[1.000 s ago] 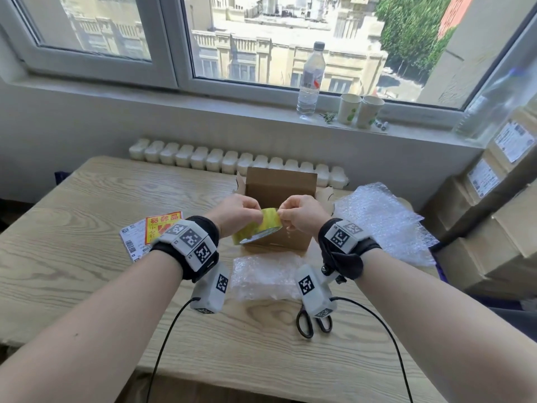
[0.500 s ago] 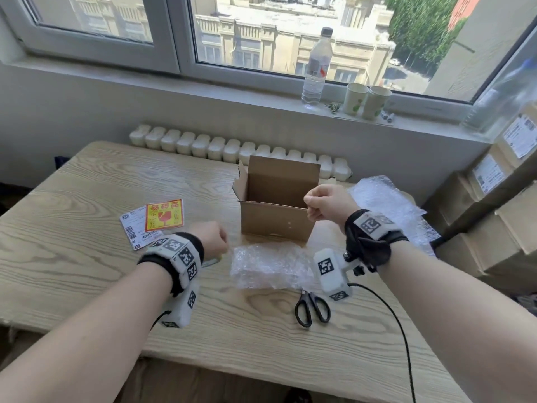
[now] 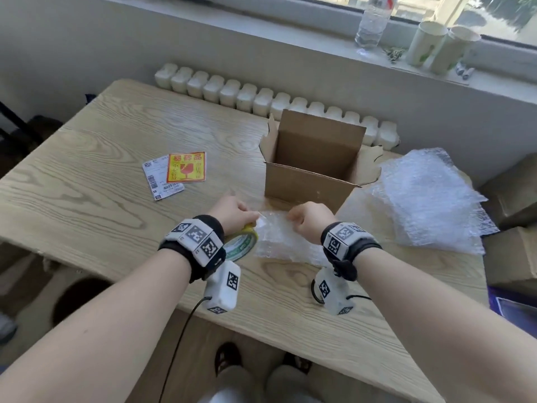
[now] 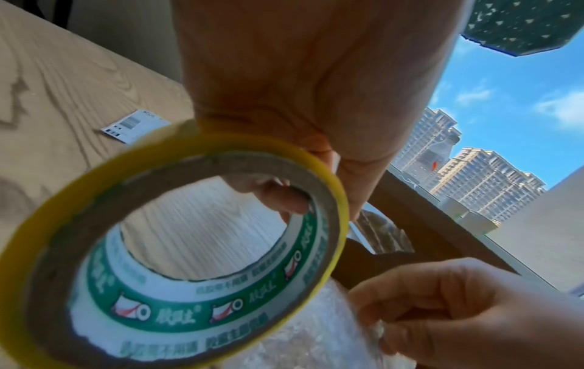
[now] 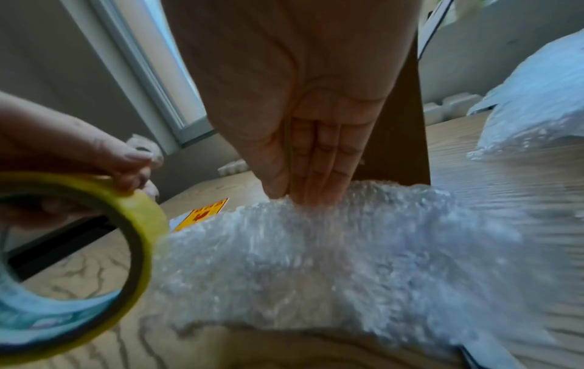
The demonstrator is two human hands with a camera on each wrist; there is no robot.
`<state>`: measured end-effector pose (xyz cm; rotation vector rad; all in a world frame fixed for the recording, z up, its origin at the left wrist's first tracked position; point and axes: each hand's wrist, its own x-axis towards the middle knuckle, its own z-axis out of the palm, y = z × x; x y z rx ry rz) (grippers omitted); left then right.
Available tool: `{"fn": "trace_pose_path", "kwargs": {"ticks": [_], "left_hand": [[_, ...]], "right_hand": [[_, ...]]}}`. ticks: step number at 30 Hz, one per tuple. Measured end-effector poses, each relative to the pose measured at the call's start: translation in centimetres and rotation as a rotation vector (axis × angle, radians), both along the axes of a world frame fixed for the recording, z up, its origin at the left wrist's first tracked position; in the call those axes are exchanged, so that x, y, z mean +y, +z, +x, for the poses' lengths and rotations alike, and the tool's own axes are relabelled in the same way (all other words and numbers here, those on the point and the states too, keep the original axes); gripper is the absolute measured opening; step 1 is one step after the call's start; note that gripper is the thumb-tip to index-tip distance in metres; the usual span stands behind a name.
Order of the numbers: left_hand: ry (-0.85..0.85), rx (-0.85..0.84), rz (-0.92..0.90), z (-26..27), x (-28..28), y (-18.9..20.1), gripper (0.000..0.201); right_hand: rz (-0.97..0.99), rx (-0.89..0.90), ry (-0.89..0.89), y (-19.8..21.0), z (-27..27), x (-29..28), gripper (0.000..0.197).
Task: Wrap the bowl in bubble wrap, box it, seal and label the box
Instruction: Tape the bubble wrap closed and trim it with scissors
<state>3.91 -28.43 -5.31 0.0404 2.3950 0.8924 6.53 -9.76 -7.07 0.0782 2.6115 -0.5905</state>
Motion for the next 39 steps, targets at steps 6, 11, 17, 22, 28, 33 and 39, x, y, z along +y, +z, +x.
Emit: {"fn": "trace_pose_path", "kwargs": {"ticks": [6, 11, 17, 22, 28, 33, 39], "left_hand": [[0.161, -0.046, 0.009, -0.4, -0.3, -0.5, 0.031], [0.192, -0.039, 0.002, -1.0, 0.0, -0.4, 0.038], [0.224, -0.062, 0.005, -1.3, -0.3, -0.4, 0.033], [0.25, -0.068, 0.025, -1.8, -1.2, -0.3, 0.034], [0.291, -0.103, 0.067, -1.2, -1.4, -1.9, 0.037], [0.255, -0.149, 0.071, -0.1, -1.3, -3.4, 0.025], [0.211, -0.134, 0.145, -0.3, -0.6, -3.4, 0.03]], "right_hand": [[0.007, -0.076, 0.104, -1.2, 0.1, 0.4, 0.027], [0.207, -0.027, 0.29, -1.3, -0.5, 0.3, 0.033], [0.219, -0.122, 0.349, -2.4, -0.7, -0.2, 0.05], [0.184, -0.085, 0.186, -2.4, -1.8, -1.1, 0.065], [0.272, -0.071, 0.168, -2.6, -1.7, -2.0, 0.093], [0.265, -0.076, 0.15, -1.9, -1.5, -2.4, 0.063], [0.029, -0.127, -0.089, -2.2, -1.9, -0.4, 0.061]]}}
